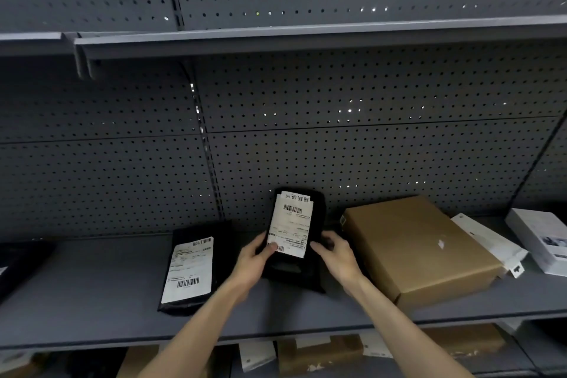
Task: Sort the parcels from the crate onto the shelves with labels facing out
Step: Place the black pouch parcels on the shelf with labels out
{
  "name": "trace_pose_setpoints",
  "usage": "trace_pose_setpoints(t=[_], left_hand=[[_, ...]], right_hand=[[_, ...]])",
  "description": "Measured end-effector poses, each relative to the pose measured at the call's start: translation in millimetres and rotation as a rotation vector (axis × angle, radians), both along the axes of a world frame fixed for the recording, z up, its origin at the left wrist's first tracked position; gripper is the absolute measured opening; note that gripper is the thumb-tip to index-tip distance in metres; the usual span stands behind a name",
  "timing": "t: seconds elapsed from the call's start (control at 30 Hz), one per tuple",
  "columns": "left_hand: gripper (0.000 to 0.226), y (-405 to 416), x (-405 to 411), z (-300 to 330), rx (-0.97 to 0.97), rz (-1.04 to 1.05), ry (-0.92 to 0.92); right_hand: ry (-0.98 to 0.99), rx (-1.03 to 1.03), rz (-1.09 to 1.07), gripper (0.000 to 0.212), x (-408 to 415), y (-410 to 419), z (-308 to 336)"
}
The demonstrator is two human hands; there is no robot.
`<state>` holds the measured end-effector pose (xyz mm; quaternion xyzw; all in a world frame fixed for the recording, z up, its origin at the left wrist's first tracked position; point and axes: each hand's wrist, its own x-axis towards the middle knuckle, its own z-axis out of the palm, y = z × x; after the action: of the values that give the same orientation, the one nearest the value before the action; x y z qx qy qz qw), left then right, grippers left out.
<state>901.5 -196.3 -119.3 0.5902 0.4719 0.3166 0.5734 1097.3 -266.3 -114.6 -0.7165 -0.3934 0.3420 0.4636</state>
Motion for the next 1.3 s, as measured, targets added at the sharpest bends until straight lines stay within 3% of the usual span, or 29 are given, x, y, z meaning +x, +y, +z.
trace_pose_setpoints(t=[0.1, 0.27, 0.5, 0.6, 0.67, 0.77, 0.87, 0.93, 1.0, 1.13, 1.3], left_hand=[[0.041, 15, -17, 19, -0.005, -0.095, 0.038], [0.027, 23, -37, 54, -0.085, -0.191, 0.089], [0.021, 28, -42, 58, -0.100, -0.123, 0.034], [0.059, 27, -39, 51, -0.041, -0.007, -0.080], [0.079, 23, -35, 44, -0.115, 0.118, -0.228], [0.061, 7, -24, 33, -0.240, 0.198, -0.410], [0.067, -11, -6, 20, -0.298, 0.160, -0.403], [0.067, -19, 7, 19, -0.306, 0.091, -0.388], [0.060, -23, 20, 21, -0.306, 0.040, -0.393], [0.044, -20, 34, 22, -0.322, 0.131, -0.493], [0.036, -8, 25, 28, -0.293, 0.181, -0.513]], right_hand=[[0.109, 0.028, -0.021, 0.061, 5, 1, 7], [0.311, 0.015, -0.083, 0.060, 17, -5, 20], [0.699, 0.025, -0.122, 0.105, 22, -9, 16], [0.780, 0.113, -0.195, 0.094, 16, -10, 16], [0.860, 0.162, -0.230, 0.089, 11, -10, 18], [1.041, 0.249, -0.251, 0.086, 4, -9, 21], [1.142, 0.311, -0.202, 0.068, -7, -7, 22], [1.154, 0.316, -0.161, 0.058, -16, -6, 16], [1.158, 0.304, -0.113, 0.064, -25, -6, 8], [1.097, 0.274, -0.067, 0.071, -35, -8, 0], [0.661, 0.137, -0.046, 0.081, -29, -15, 10]])
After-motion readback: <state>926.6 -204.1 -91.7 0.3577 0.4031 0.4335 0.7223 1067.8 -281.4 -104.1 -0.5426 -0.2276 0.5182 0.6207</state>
